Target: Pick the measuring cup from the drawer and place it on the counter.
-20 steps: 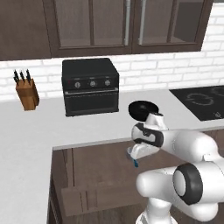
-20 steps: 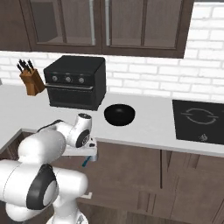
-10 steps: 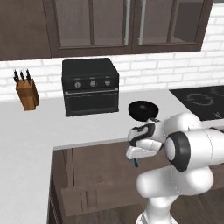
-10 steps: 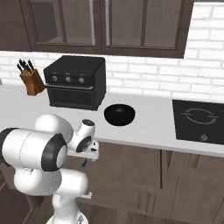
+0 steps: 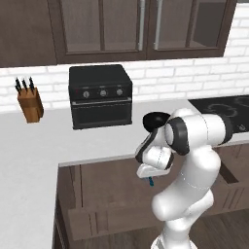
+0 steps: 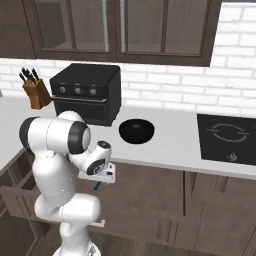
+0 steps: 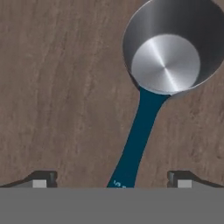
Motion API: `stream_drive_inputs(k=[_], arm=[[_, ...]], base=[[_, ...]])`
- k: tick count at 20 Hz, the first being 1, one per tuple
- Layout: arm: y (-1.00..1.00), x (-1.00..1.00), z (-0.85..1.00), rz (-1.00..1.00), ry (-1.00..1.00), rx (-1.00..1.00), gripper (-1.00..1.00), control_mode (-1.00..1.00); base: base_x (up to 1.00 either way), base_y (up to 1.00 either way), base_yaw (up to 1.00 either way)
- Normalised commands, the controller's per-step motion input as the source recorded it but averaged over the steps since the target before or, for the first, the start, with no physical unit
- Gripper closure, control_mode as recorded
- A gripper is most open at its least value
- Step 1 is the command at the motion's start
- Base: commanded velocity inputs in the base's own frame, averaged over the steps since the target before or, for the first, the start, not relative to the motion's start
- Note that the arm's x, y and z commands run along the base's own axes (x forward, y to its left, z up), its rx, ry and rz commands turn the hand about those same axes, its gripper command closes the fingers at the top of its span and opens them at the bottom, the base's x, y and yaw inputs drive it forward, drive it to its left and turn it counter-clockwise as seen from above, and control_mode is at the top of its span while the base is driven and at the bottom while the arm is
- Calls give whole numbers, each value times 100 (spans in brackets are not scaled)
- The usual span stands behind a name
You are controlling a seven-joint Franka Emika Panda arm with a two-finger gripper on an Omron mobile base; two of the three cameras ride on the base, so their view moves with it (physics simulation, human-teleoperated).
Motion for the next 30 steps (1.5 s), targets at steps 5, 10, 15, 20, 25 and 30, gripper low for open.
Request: stream_drive_inputs(k=[5,10,15,20,25,30], arm=[[0,38,-37,0,0,0,-100,-100],[0,18,-49,0,0,0,100,-100],[0,-3,-28,0,0,0,100,-100],[0,-35,15,6,-2,0,100,-100],[0,-19,89,16,-6,0,100,-100],[-3,-17,100,16,0,0,100,-100]], base=[[0,0,0],[0,0,0],[0,0,0],[0,0,0],[0,0,0],[0,0,0]])
